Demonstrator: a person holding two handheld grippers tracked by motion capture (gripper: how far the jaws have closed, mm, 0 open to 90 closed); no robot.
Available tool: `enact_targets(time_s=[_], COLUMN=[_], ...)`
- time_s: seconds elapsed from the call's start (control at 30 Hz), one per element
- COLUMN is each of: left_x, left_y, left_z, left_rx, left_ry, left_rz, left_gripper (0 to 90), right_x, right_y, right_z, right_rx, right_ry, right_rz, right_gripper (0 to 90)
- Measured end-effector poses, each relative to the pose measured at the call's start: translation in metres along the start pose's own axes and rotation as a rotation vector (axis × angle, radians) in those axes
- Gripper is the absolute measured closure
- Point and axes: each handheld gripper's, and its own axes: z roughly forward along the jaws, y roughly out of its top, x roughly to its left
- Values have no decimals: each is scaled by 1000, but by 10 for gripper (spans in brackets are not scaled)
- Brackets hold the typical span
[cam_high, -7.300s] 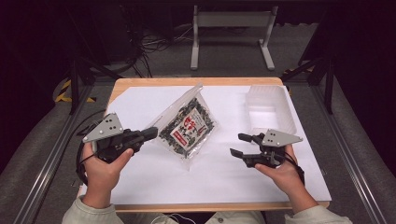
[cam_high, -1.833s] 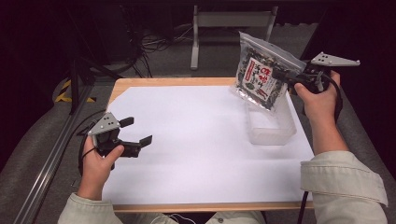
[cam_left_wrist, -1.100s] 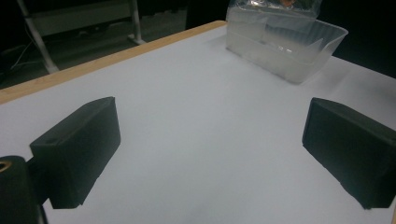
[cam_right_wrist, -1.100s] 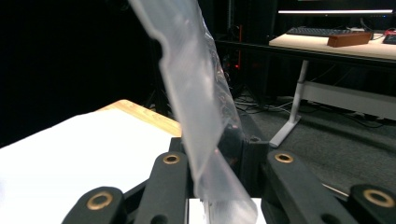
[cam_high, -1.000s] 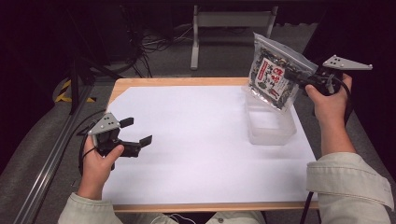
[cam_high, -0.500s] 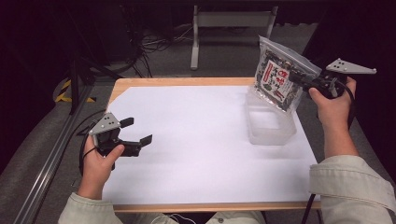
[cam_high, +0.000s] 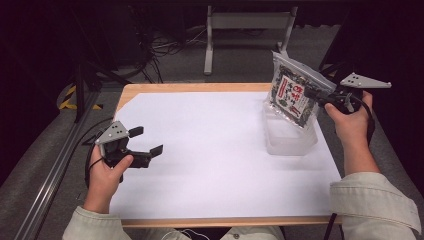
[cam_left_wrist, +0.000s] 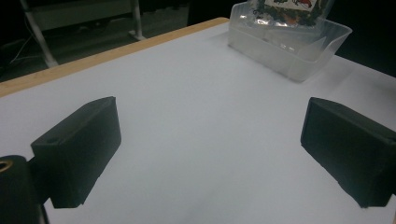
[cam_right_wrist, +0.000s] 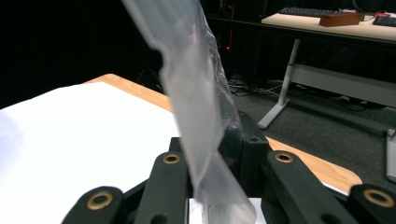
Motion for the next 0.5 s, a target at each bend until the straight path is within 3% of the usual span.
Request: enact_targets(time_s=[0.5], left_x=[0], left_y=[-1], left_z=[2], left_rx=[1], left_ry=[-7], left_rz=[-9], left_gripper=[56], right_x=[-8], right_y=[-19], right_z=[1], right_rx=[35], right_ry=[-28], right_rz=[55], right_gripper=[762])
